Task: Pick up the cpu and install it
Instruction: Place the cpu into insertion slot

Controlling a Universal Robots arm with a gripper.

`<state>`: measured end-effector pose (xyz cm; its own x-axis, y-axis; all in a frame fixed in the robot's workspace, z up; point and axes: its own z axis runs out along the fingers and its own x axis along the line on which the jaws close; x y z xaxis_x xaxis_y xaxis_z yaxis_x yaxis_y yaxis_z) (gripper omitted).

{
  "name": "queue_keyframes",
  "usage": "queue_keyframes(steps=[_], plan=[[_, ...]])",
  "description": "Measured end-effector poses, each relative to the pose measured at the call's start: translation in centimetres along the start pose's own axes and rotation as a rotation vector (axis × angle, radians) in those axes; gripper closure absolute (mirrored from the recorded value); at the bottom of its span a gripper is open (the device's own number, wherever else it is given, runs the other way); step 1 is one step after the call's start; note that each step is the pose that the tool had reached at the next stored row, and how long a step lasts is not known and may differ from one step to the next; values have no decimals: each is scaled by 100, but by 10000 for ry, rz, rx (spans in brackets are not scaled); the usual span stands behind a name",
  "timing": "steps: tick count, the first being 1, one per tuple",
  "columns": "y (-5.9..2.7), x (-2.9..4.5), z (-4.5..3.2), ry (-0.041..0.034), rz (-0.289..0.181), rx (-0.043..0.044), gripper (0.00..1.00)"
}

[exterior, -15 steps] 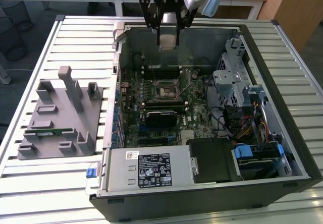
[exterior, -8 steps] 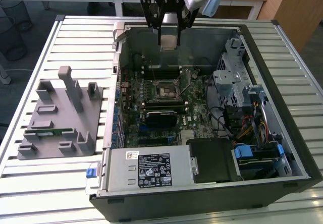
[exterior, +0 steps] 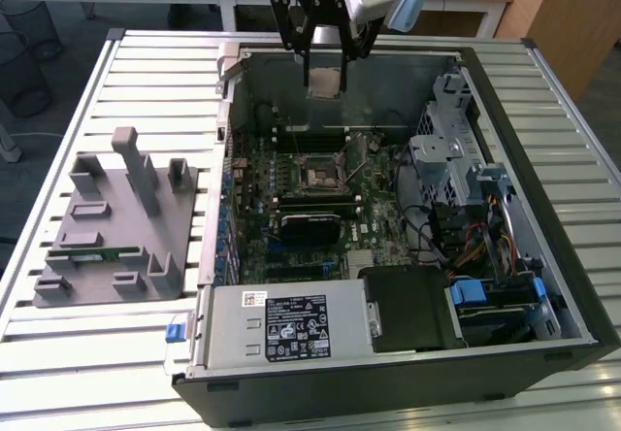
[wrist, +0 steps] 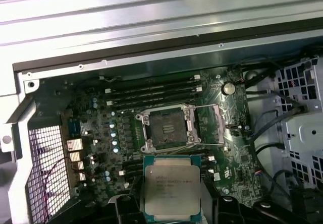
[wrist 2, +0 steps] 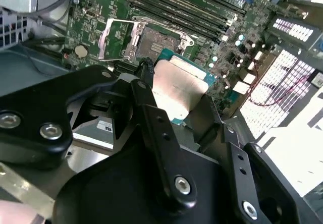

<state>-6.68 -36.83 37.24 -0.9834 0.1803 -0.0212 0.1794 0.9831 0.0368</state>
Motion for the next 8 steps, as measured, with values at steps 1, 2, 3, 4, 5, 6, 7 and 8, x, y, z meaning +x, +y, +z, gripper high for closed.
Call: queue_keyframes(steps=[1, 2, 3, 4, 5, 6, 7, 8], plan=[[0, 0, 1, -6, 156, 3, 47], [1, 0, 3, -12, 320, 8, 47], [2, 0, 4, -17, 452, 10, 47], [2, 0, 6, -24, 610, 14, 47], [4, 1, 7, -32, 724, 17, 47], [6, 2, 9, -40, 816, 18, 47], [7, 1, 11, -48, 922, 20, 47], [7, 1, 11, -55, 1052, 24, 47]])
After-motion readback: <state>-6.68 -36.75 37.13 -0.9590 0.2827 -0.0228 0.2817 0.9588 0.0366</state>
